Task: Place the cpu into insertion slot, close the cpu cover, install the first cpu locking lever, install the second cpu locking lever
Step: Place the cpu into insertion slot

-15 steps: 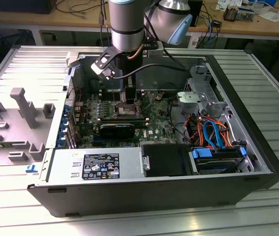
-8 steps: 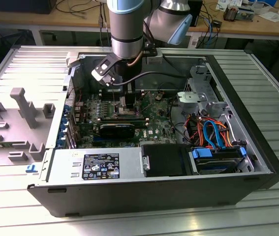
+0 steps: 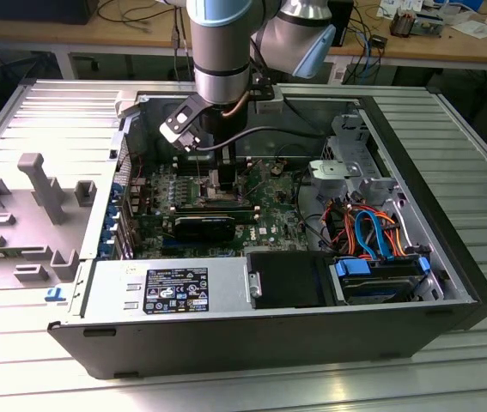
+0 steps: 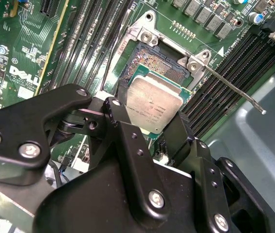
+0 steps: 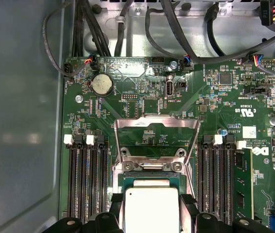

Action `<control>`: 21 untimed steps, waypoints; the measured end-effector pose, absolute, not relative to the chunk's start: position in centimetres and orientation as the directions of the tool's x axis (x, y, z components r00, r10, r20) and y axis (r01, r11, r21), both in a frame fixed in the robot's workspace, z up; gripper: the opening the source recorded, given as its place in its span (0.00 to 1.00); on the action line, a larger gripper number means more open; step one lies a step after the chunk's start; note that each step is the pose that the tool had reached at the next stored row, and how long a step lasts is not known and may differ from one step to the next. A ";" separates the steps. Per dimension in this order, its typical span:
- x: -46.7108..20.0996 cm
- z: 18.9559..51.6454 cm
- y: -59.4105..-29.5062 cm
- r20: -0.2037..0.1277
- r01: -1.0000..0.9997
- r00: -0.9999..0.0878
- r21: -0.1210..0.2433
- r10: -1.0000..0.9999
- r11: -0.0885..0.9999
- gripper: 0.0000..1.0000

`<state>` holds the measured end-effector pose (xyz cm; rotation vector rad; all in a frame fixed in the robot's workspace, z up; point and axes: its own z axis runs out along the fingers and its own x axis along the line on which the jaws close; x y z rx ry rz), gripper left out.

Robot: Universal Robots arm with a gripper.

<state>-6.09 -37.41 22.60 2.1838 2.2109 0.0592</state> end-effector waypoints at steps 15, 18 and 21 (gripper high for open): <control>-6.2 21.7 -37.5 0.003 0.999 -0.012 0.051 1.000 0.012 0.54; -6.3 21.2 -37.8 0.003 0.999 -0.012 0.051 1.000 0.012 0.54; -6.4 21.1 -37.8 0.003 0.999 -0.013 0.051 1.000 0.012 0.54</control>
